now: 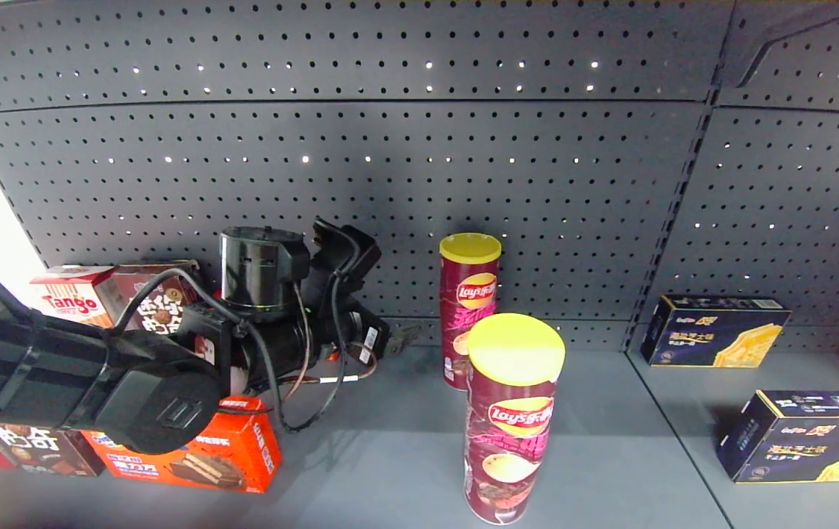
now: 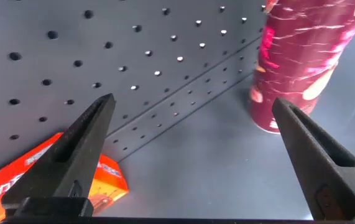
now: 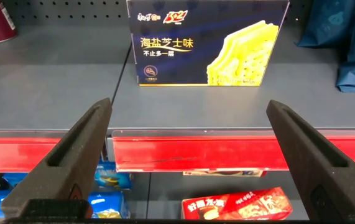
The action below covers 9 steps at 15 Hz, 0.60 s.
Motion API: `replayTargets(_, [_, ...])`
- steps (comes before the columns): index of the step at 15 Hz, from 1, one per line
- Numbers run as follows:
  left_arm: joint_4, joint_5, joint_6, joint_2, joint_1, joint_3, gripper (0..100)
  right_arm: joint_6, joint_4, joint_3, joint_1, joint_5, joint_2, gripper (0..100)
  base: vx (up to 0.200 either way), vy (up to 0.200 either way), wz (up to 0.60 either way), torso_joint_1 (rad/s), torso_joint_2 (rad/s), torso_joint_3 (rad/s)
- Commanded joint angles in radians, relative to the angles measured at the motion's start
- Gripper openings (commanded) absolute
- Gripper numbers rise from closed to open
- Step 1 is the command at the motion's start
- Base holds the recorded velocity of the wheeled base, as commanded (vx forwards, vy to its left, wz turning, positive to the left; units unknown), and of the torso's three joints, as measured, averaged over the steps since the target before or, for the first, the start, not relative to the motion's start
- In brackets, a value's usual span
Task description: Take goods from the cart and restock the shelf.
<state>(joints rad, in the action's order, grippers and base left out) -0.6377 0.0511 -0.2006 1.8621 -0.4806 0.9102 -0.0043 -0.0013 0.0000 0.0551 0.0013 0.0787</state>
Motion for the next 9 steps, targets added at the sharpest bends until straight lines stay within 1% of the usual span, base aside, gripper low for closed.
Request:
replayTargets(1, [-0.002,-0.007,0.000,0.020,-0.004,0.001,100,0.000,0.000,0.000,0.000,0.000,0.001,100,0.000,0.000,0.00,0.000,0.00,0.000])
replayTargets(4, [-0.005,-0.019,-0.002,0.054,-0.018,0.007,100,0.000,0.000,0.000,0.000,0.000,0.001,100,0.000,0.000,0.00,0.000,0.00,0.000])
replayTargets(5, [-0.005,-0.037,-0.002,0.063,-0.018,0.012,100,0.000,0.000,0.000,0.000,0.000,0.001,100,0.000,0.000,0.00,0.000,0.00,0.000])
replayTargets(9, [-0.005,-0.040,0.000,0.106,-0.018,0.035,100,0.000,0.000,0.000,0.000,0.000,0.001,100,0.000,0.000,0.00,0.000,0.00,0.000])
